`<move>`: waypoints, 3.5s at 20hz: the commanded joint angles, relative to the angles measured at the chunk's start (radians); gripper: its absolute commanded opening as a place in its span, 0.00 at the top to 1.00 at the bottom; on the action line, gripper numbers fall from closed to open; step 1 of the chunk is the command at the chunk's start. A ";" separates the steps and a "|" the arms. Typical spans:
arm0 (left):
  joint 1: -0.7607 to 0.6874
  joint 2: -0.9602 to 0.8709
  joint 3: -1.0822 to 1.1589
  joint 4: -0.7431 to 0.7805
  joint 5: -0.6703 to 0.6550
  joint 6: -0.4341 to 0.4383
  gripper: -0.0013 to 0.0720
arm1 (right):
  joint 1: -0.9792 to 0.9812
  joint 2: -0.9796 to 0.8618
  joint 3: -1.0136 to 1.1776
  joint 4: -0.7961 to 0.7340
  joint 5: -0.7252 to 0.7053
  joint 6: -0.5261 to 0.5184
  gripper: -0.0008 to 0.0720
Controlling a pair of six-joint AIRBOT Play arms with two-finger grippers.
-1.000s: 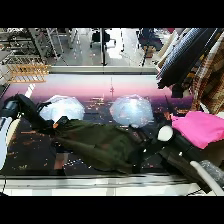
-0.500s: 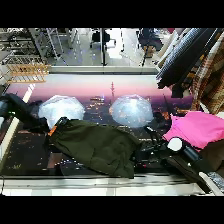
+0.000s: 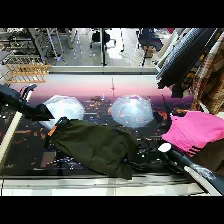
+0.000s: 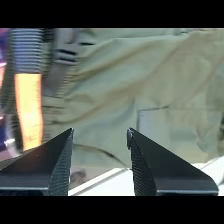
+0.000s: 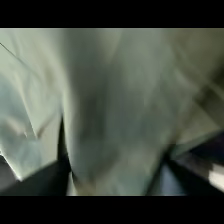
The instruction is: Fold the clothes and pants, and hang the long-sleeved shirts on hangers.
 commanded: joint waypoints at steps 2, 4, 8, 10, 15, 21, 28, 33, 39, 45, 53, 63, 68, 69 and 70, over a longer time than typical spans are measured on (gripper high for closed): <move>-0.063 0.004 -0.011 -0.018 -0.014 0.055 0.49 | 0.031 -0.093 0.100 0.135 -0.184 -0.122 0.63; -0.093 0.003 -0.047 -0.018 -0.045 0.079 0.66 | 0.007 -0.093 0.198 0.030 -0.196 -0.113 0.96; -0.154 0.003 -0.217 -0.018 -0.153 0.098 0.88 | -0.087 -0.092 0.389 -0.350 -0.183 0.118 0.97; -0.188 -0.005 -0.326 -0.018 -0.249 0.098 0.88 | -0.131 -0.092 0.474 -0.524 -0.122 0.199 0.97; -0.234 -0.091 -0.405 -0.026 -0.337 0.097 0.96 | -0.164 -0.095 0.575 -0.576 -0.058 0.196 0.90; -0.185 -0.090 -0.383 0.007 -0.346 0.097 0.97 | -0.321 -0.169 0.576 -0.479 0.086 0.136 0.07; -0.128 -0.090 -0.382 0.019 -0.345 0.097 0.97 | -0.410 -0.407 0.646 -0.221 0.182 -0.147 0.03; -0.129 -0.090 -0.382 0.019 -0.344 0.097 0.97 | -0.399 -0.602 0.800 -0.088 0.364 -0.188 0.03; -0.134 -0.090 -0.382 0.019 -0.343 0.097 0.96 | -0.280 -0.665 0.879 -0.028 0.429 -0.235 0.33; -0.178 -0.090 -0.382 -0.011 -0.311 0.089 0.97 | -0.242 -0.599 1.029 -0.182 0.473 -0.094 0.96; -0.328 -0.090 -0.381 -0.015 -0.378 0.041 0.97 | -0.199 -0.222 1.038 -0.766 0.369 0.195 0.97; -0.150 0.183 -0.245 -0.040 -0.294 0.044 0.96 | 0.504 -0.327 1.073 -0.784 0.002 0.281 0.97; -0.003 0.284 -0.247 -0.040 -0.226 0.041 0.96 | 0.643 -0.618 1.150 -0.609 -0.225 0.261 0.87; 0.002 0.282 -0.247 -0.040 -0.212 0.042 0.96 | 0.639 -0.666 1.204 -0.557 -0.192 0.252 0.56; 0.003 0.279 -0.248 -0.040 -0.204 0.042 0.96 | 0.629 -0.686 1.253 -0.545 -0.148 0.245 0.36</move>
